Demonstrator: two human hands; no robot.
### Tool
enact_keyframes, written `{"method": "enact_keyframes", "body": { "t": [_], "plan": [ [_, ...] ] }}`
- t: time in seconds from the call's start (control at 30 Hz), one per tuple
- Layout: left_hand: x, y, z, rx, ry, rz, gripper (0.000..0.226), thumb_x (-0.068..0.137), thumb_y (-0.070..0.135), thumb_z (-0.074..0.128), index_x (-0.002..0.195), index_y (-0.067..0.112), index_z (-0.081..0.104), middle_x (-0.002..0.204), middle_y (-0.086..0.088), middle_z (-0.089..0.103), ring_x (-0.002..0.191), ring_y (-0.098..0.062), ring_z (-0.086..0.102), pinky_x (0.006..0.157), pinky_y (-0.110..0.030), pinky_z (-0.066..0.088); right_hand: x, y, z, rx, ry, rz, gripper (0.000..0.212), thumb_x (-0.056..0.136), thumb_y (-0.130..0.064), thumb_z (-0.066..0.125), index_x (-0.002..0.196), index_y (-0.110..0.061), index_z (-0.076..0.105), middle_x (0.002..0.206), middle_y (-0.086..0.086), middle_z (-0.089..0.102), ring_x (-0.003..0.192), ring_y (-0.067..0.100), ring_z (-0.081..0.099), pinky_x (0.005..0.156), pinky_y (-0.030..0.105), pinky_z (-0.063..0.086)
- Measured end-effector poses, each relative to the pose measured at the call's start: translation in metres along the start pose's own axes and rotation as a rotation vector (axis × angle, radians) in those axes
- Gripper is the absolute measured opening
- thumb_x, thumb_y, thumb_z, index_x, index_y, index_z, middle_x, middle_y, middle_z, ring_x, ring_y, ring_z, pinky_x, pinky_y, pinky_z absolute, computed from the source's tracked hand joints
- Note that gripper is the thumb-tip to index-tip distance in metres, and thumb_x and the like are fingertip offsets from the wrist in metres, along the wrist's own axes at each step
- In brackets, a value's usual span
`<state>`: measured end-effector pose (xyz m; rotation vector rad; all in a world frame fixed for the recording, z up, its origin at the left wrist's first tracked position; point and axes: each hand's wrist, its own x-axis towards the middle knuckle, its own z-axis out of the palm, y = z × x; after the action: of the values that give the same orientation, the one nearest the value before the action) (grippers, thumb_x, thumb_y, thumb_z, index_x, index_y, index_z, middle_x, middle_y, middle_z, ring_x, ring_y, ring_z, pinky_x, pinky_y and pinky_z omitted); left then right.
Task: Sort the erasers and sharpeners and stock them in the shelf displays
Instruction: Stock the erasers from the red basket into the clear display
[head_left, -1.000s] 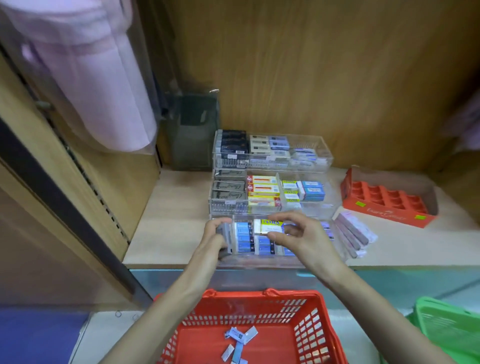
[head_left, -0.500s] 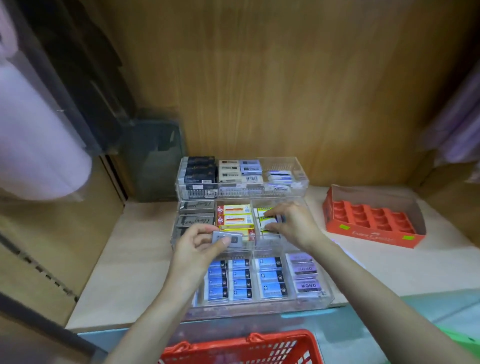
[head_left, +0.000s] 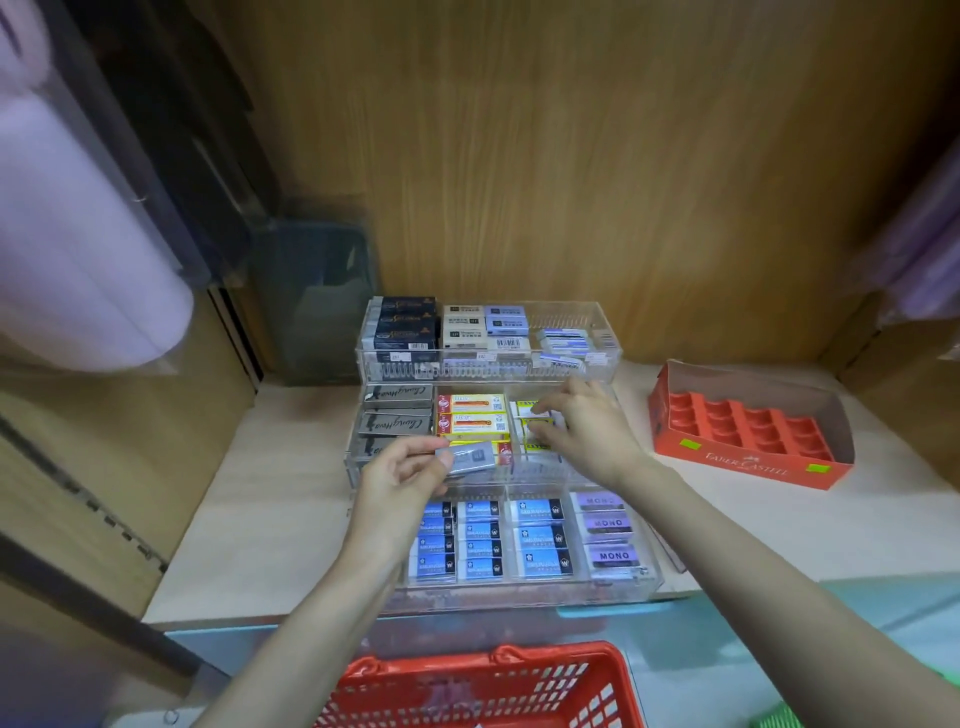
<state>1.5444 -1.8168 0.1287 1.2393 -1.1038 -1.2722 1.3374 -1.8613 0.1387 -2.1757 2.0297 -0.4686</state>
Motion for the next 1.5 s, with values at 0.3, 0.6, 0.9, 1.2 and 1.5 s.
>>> {"method": "enact_keyframes", "body": {
  "t": [0.3,0.6,0.9,1.2,1.5],
  "plan": [
    [0.023,0.029,0.019,-0.034,-0.072,0.071,0.006,0.086,0.003,0.064,0.089,0.008,0.063,0.073,-0.007,0.066,0.069,-0.012,0.063,0.071,-0.026,0.051,-0.028,-0.03,-0.013,0.405,0.158,-0.315,0.031,0.087,-0.036,0.059,0.111,-0.018,0.066,0.102,-0.005,0.057,0.097,0.002,0.053,0.086,0.007,0.036],
    [0.087,0.039,0.02,0.937,-0.022,0.558,0.049,0.095,0.04,0.049,0.141,0.029,0.037,0.15,0.015,0.026,0.14,-0.007,0.021,0.113,-0.025,0.013,0.055,-0.014,-0.034,0.263,0.28,-0.16,0.012,0.084,-0.012,0.068,0.095,-0.008,0.072,0.086,0.009,0.064,0.075,0.014,0.051,0.068,0.019,0.031],
    [0.108,0.017,0.024,1.255,0.024,0.573,0.048,0.099,0.044,0.034,0.145,0.03,0.032,0.153,0.01,0.028,0.145,-0.02,0.01,0.116,-0.045,-0.004,0.095,-0.017,-0.027,0.316,0.102,0.1,0.013,0.08,-0.003,0.069,0.092,-0.002,0.074,0.094,0.012,0.072,0.077,0.011,0.055,0.062,0.014,0.032],
    [0.075,0.027,0.012,1.164,-0.092,0.587,0.051,0.098,0.033,0.043,0.147,0.026,0.029,0.157,0.006,0.017,0.146,-0.022,0.0,0.117,-0.042,-0.001,0.053,-0.036,-0.033,0.393,0.248,0.148,0.023,0.087,-0.019,0.064,0.107,-0.009,0.067,0.112,0.012,0.059,0.107,0.025,0.054,0.082,0.022,0.034],
    [-0.101,-0.072,-0.074,1.055,-0.272,0.642,0.042,0.08,0.022,0.043,0.118,0.009,0.058,0.116,-0.009,0.059,0.11,-0.02,0.048,0.095,-0.032,0.034,-0.151,-0.06,0.037,0.261,-0.093,-0.193,0.017,0.09,-0.01,0.053,0.104,-0.008,0.062,0.099,0.011,0.061,0.089,0.026,0.059,0.078,0.031,0.04]
  ]
}}
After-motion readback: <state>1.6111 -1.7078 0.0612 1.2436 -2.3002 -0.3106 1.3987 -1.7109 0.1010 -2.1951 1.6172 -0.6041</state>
